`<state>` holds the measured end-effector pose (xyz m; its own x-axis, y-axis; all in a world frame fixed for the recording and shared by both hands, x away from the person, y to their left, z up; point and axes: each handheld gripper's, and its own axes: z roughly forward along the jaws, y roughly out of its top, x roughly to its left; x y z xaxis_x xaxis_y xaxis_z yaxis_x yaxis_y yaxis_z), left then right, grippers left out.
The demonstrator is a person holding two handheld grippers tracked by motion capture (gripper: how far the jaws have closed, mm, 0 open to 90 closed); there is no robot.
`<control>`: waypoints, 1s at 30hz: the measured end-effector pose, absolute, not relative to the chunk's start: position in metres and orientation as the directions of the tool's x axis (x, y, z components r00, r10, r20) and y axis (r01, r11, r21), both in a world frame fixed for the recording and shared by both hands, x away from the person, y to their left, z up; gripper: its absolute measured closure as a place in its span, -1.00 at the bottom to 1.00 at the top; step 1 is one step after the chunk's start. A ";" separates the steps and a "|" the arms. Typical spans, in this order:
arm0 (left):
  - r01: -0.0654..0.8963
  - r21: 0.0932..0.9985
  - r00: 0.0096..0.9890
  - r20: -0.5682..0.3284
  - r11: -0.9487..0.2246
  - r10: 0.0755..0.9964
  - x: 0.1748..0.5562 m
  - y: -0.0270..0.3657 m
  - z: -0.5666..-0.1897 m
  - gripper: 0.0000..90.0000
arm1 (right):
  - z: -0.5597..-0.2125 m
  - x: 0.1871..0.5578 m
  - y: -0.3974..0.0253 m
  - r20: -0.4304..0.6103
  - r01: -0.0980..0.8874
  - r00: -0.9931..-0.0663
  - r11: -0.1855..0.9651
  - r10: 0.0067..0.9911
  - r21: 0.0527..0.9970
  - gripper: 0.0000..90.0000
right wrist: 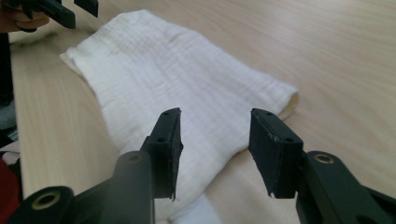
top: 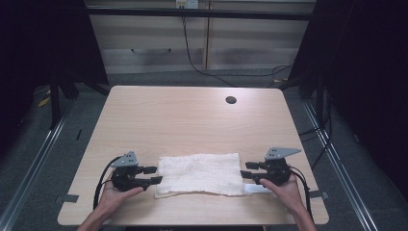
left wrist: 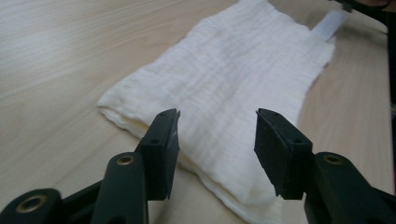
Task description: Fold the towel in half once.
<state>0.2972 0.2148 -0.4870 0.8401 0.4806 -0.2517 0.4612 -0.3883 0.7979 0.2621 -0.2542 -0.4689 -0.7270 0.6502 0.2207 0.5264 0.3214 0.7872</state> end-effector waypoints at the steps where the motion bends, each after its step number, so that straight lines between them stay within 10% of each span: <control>1: 0.470 0.797 0.834 -0.261 -0.378 0.486 0.299 0.214 -0.486 0.08 | -0.467 0.269 -0.254 0.219 0.528 -0.726 0.325 0.653 0.784 0.19; 30: 0.491 0.743 0.824 -0.229 -0.454 0.518 0.308 0.198 -0.501 0.24 | -0.498 0.352 -0.235 0.181 0.587 -0.702 0.416 0.689 0.695 0.27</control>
